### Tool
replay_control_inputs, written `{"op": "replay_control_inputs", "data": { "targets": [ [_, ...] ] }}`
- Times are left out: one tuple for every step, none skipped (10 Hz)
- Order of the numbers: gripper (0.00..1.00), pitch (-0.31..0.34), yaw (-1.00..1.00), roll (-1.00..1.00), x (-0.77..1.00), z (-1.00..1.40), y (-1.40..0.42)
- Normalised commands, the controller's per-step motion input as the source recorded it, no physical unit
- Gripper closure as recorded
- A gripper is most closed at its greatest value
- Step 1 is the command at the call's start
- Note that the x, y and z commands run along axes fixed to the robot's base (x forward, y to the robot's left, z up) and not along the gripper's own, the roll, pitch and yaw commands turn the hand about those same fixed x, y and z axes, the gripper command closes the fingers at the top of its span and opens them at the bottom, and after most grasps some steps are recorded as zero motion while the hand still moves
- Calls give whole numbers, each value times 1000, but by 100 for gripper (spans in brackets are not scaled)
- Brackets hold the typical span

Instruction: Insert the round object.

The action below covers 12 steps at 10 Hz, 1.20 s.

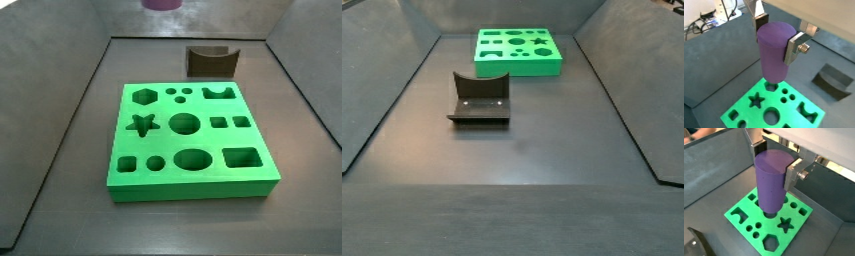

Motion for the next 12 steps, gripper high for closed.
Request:
{"op": "replay_control_inputs", "data": {
  "targets": [
    [100, 0, 0, 47, -103, -1000, -517],
    [100, -19, -51, 57, 0, -1000, -649],
    [100, -20, -57, 57, 6, -1000, -657],
    [100, -26, -149, 47, 77, -1000, -591],
    [100, -21, -180, 120, 357, -1000, -234],
    [100, 37, -163, 214, 486, -857, 0],
    [100, 73, -117, 260, 503, -726, 77],
    [100, 89, -69, 199, 506, -803, 66],
    [100, 109, -89, 106, 491, -943, 54],
    [100, 129, -80, 106, 523, -920, 120],
    [100, 154, -89, 123, 603, -843, 126],
    [100, 199, -71, 117, 697, -760, 120]
  ]
}}
